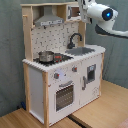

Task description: Play with the kitchen

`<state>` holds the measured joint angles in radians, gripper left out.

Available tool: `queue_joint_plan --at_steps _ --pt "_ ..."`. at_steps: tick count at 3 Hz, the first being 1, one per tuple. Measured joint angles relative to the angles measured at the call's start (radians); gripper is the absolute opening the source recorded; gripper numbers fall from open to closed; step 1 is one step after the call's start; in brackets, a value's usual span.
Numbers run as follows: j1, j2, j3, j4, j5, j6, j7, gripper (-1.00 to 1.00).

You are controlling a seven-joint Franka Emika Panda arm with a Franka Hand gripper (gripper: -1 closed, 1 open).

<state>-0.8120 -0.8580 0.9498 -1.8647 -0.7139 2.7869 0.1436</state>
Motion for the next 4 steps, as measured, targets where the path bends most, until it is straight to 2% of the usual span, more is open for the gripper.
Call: queue_joint_plan --at_steps 2,3,4 --pt "0.082 -0.169 -0.017 -0.115 0.000 -0.026 0.000 1.00" --pt "0.108 -0.258 -0.015 -0.169 0.000 -0.029 -0.002 1.00" --pt "0.126 -0.359 0.007 -0.211 0.000 -0.029 -0.004 1.00"
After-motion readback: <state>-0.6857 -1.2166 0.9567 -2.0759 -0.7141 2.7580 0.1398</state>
